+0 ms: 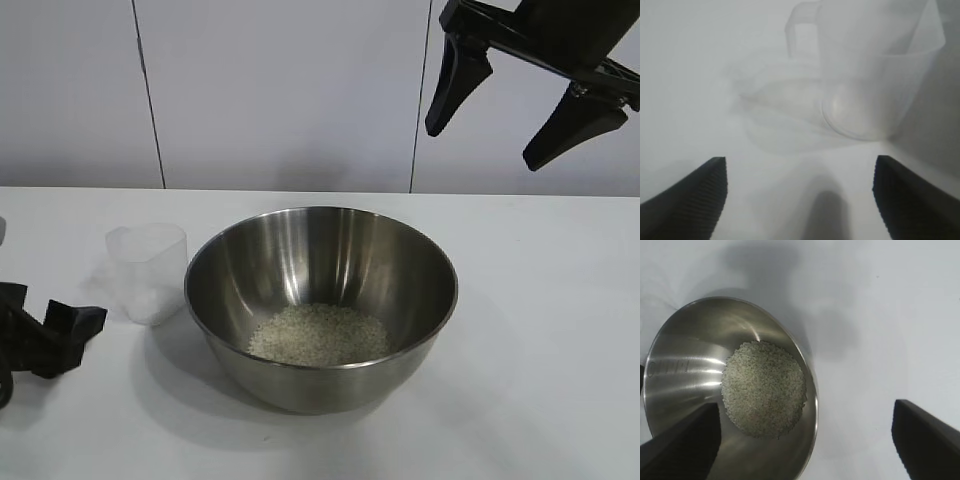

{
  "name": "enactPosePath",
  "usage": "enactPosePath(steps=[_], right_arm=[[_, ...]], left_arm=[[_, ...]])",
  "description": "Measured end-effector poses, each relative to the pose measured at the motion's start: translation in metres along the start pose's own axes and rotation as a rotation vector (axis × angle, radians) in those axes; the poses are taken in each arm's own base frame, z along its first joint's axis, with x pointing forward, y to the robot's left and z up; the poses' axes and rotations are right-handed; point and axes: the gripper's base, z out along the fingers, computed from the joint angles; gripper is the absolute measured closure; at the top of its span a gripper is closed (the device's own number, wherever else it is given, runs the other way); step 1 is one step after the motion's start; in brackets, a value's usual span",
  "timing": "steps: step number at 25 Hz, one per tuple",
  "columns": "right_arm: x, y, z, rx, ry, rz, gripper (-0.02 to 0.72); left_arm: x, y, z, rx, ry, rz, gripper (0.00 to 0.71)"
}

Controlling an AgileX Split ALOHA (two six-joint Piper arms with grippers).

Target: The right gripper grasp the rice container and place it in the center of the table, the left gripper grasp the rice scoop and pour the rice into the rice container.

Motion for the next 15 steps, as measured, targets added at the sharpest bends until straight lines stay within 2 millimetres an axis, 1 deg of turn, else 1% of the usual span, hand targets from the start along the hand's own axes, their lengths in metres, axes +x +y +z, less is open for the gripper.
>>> enactPosePath(steps=[2,4,5,7,9,10,11,13,15], right_arm=[[0.0,0.0,0.0,0.0,0.0,0.0,0.061],[0.0,0.0,0.0,0.0,0.0,0.0,0.061],[0.0,0.0,0.0,0.0,0.0,0.0,0.061],[0.0,0.0,0.0,0.0,-0.003,0.0,0.061],[0.0,0.0,0.0,0.0,-0.003,0.0,0.061],[0.0,0.0,0.0,0.0,-0.004,0.0,0.061],[0.0,0.0,0.0,0.0,-0.005,0.0,0.061],[-0.001,0.0,0.0,0.0,-0.013,0.0,0.061],[-0.001,0.0,0.0,0.0,-0.016,0.0,0.061]], left_arm=[[-0.018,-0.004,-0.002,0.033,0.111,-0.102,0.065],[-0.045,-0.006,-0.002,0.038,0.242,-0.174,0.06],[-0.054,-0.006,-0.003,0.001,0.335,-0.184,0.056],[-0.082,-0.003,-0.005,-0.111,0.458,-0.172,0.051],[-0.109,-0.002,-0.007,-0.187,0.53,-0.144,0.05],[-0.122,-0.003,-0.008,-0.192,0.554,-0.136,0.05],[-0.133,-0.006,-0.009,-0.171,0.574,-0.137,0.05],[-0.15,-0.016,-0.008,-0.081,0.6,-0.154,0.05],[-0.161,-0.028,-0.005,0.041,0.623,-0.189,0.05]])
